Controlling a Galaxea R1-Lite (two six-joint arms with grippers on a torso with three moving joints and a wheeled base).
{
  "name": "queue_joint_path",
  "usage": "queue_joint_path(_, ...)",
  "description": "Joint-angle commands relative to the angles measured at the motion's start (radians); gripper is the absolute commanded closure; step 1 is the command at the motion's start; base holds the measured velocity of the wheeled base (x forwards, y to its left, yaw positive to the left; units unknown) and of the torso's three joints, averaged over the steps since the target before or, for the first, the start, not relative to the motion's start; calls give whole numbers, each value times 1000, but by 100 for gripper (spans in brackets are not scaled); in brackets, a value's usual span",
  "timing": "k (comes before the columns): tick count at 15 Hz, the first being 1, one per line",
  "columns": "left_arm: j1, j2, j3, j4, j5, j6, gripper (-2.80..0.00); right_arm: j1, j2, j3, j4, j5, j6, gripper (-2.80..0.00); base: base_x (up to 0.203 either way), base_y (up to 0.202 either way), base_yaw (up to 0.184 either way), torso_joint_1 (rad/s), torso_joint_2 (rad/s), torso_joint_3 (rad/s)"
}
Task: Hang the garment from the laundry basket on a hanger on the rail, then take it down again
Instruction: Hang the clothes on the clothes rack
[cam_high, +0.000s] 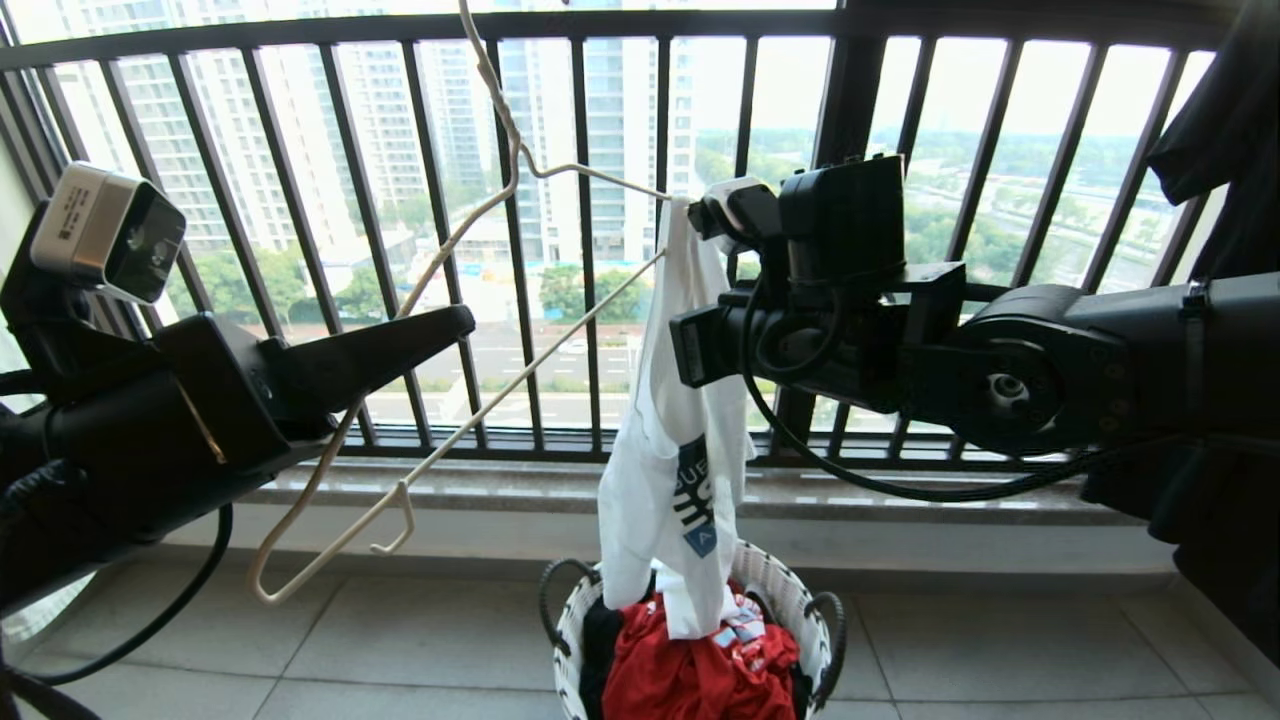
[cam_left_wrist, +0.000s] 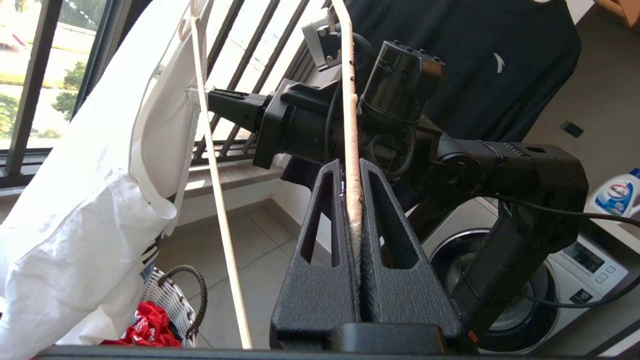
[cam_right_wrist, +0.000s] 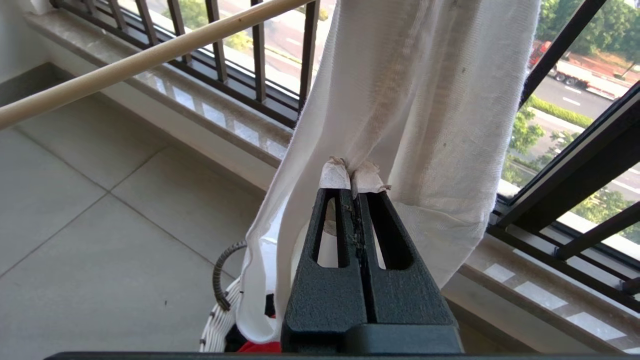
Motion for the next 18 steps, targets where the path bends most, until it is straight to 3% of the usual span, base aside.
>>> queue_joint_path(1, 0, 4, 0, -5, -3, -3, 0, -3, -8, -2, 2, -2, -1, 0, 0, 0, 0, 0, 0, 0)
queue_joint_path(6, 1, 4, -1, -5, -2, -3, 0, -6, -77, 22, 101, -10, 1, 0, 0, 0, 0, 0, 0, 0)
queue_joint_path(7, 1, 3, -1, -5, -2, -3, 0, -8, -70, 18, 98, -10, 0, -280, 0, 0, 0, 0, 0, 0)
queue_joint_path(18, 7, -7, -4, -5, -2, -3, 0, -23, 59, -114, 68, -13, -2, -280, 0, 0, 0, 0, 0, 0)
